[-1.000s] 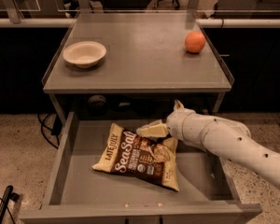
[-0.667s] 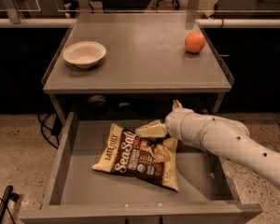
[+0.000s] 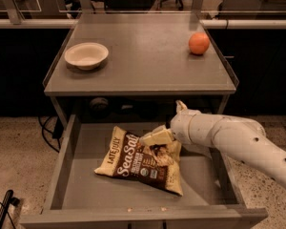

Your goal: Pick brown chip bag from top drawer and place on counter

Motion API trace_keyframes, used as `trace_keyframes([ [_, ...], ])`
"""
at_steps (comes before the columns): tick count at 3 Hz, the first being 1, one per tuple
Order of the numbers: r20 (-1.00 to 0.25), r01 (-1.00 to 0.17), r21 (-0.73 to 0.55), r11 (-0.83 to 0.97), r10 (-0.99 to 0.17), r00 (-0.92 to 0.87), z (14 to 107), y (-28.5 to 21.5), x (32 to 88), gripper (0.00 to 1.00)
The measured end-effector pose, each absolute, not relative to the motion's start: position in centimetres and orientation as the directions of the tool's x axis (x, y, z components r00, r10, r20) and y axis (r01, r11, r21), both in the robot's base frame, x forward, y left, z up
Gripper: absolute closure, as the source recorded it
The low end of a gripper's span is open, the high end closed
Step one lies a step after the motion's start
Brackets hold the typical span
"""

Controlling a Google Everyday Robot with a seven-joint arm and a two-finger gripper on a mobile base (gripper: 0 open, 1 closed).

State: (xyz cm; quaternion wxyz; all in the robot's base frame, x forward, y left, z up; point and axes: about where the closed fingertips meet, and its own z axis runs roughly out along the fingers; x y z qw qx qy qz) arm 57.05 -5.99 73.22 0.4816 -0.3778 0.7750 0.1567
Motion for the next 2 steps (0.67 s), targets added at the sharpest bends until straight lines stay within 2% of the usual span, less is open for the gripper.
trace_keyframes([
  [2, -0.815, -0.773, -0.155, 0.615, -0.522, -0.252, 76.3, -7.7, 52.0, 0.0],
])
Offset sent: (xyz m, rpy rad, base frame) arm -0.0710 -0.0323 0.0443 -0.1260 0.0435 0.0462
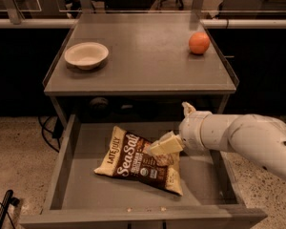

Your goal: Pick brown chip bag from top drawer and place on counter

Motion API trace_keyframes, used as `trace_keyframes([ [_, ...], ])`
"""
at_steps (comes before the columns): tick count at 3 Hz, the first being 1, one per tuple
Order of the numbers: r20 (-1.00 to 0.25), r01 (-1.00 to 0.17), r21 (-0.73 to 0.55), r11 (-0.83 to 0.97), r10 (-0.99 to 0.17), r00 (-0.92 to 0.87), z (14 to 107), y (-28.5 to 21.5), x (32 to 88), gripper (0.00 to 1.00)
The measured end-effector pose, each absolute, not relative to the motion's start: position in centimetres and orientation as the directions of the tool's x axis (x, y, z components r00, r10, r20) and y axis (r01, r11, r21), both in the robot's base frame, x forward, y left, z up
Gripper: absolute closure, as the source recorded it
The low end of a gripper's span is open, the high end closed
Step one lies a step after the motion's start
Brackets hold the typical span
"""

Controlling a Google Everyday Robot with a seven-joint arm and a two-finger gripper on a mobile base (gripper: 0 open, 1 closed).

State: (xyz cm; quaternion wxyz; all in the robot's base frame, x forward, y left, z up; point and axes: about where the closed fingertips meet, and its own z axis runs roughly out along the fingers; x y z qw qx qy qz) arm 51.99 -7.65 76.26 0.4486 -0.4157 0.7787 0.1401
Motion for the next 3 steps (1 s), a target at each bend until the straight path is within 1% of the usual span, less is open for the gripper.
trace_keyframes([
  [1, -0.82, -0.778, -0.143, 0.612, -0.514, -0.253, 76.3, -7.2, 52.4, 0.0],
  [2, -0.81, -0.821, -0.114, 0.559, -0.531, -0.249, 76.0, -6.1, 51.8, 0.0],
  [3, -0.756, -0.872, -0.038, 0.488, -0.584, -0.294, 73.3, -6.3, 50.0, 0.0],
])
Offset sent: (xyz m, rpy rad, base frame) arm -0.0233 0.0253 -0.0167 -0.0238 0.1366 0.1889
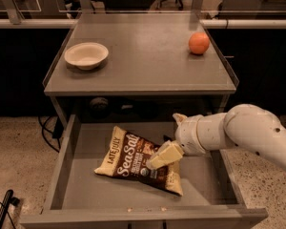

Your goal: Pick brown chip bag from top drawer and place on counter

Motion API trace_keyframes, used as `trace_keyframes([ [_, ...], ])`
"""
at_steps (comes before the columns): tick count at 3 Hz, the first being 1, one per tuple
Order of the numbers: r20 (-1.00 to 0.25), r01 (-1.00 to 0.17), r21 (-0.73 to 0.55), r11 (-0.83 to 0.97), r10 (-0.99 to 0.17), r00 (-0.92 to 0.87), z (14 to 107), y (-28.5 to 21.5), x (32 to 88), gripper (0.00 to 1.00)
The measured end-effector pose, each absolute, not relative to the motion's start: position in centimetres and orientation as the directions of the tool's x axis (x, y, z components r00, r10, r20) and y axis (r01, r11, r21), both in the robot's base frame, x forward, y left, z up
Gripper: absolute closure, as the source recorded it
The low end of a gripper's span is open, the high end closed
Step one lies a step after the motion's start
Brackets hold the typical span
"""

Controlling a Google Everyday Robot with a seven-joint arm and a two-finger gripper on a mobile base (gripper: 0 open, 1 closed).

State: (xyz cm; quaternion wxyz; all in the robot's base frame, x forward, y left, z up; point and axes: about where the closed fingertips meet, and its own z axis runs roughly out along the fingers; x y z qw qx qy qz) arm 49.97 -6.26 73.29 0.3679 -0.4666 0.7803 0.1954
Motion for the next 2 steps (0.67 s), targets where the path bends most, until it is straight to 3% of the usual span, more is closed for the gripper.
trace_keyframes([
  [2, -0.676, -0.879, -0.025, 0.477, -0.656, -0.336, 68.8, -5.7, 48.9, 0.0],
])
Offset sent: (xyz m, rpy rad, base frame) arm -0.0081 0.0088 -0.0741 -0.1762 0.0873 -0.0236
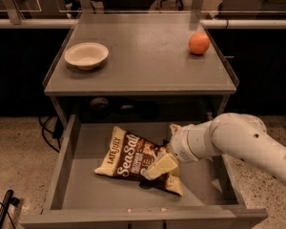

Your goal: Pick brown chip bag from top drawer and place on counter

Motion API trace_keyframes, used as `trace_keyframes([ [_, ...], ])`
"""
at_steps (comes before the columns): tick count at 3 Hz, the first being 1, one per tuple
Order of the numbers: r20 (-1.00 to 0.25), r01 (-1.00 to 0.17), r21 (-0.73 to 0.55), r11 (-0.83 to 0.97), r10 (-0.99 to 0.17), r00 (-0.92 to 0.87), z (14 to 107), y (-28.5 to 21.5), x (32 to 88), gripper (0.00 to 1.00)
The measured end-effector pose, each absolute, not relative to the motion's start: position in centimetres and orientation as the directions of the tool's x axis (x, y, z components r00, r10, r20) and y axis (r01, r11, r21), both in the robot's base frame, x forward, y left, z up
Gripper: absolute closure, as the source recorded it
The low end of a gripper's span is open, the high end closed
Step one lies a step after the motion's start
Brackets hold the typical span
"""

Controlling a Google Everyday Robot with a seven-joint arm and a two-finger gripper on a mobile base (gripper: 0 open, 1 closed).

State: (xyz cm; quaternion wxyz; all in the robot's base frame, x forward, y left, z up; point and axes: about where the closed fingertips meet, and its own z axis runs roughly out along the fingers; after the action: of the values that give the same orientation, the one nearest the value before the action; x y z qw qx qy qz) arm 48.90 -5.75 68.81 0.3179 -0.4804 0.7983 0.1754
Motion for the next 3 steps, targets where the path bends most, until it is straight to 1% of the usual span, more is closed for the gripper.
trace_keyframes([
  [1, -0.613, -0.866, -0.085, 0.492, -0.711, -0.344, 65.9, -4.8, 49.2, 0.0],
  [2, -0.559, -0.853, -0.184, 0.488, -0.766, -0.318, 63.4, -3.2, 50.2, 0.0],
  [3, -0.564, -0.843, -0.171, 0.511, -0.752, -0.341, 63.5, -3.2, 50.3, 0.0],
])
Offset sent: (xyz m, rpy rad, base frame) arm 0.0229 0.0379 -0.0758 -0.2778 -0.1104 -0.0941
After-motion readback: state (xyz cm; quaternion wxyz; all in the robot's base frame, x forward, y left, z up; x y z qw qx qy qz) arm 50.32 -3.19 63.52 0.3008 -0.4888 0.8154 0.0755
